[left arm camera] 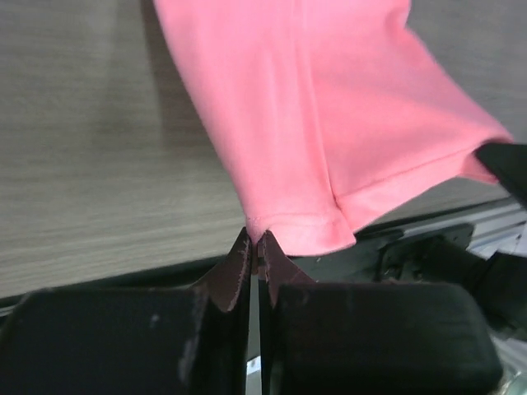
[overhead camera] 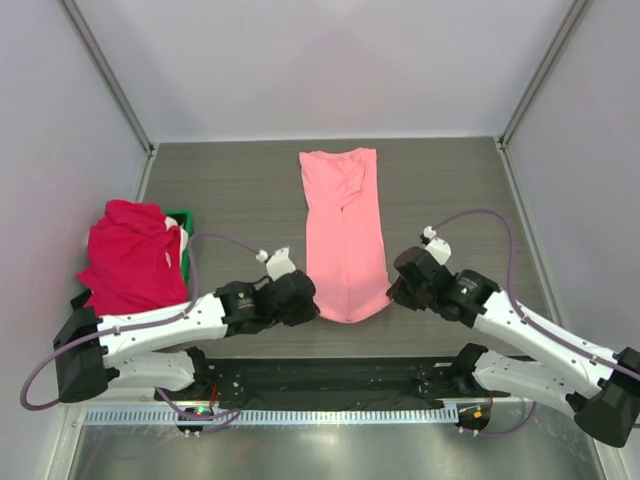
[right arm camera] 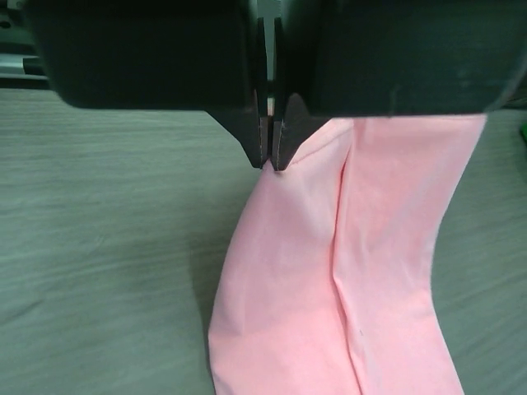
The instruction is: Fold and stack the t-shirts
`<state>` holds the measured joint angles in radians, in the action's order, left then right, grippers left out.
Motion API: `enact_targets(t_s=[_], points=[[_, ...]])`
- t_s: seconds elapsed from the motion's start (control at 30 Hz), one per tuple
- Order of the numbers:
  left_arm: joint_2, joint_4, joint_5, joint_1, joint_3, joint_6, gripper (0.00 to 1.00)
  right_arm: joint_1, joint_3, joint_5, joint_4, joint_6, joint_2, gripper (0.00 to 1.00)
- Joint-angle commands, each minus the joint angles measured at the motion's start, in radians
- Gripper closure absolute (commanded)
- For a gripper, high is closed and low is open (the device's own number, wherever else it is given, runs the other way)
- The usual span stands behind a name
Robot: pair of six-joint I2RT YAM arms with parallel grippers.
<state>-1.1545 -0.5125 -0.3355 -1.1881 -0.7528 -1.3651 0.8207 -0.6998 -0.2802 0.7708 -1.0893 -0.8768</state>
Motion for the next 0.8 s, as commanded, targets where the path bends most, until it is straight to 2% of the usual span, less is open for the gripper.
enact_targets(t_s=[0.0,0.17,0.2,0.33,0.53,0.77], points=[[0.009,-0.106,-0.037,0.097,-0.095,0.132,0.98,-0.037,-0.119,-0.106,0.042,0.090,-0.079,0.99],[-0.085,-0.098,0.070,0.283,-0.218,0.317,0.98,-0.184,-0.306,-0.077,0.015,0.276,-0.250,0.99],[-0.111,-0.095,0.084,0.332,-0.241,0.342,0.99,-0.243,-0.332,-0.061,0.002,0.304,-0.273,0.99],[-0.223,-0.081,0.133,0.441,-0.390,0.435,1.00,-0.336,-0.499,-0.014,-0.039,0.419,-0.424,0.99],[-0.418,-0.070,0.208,0.568,-0.551,0.508,1.00,-0.400,-0.679,0.052,-0.071,0.514,-0.648,0.99],[-0.651,-0.121,0.273,0.651,-0.795,0.610,1.00,-0.462,-0.806,0.114,-0.105,0.559,-0.830,0.99]])
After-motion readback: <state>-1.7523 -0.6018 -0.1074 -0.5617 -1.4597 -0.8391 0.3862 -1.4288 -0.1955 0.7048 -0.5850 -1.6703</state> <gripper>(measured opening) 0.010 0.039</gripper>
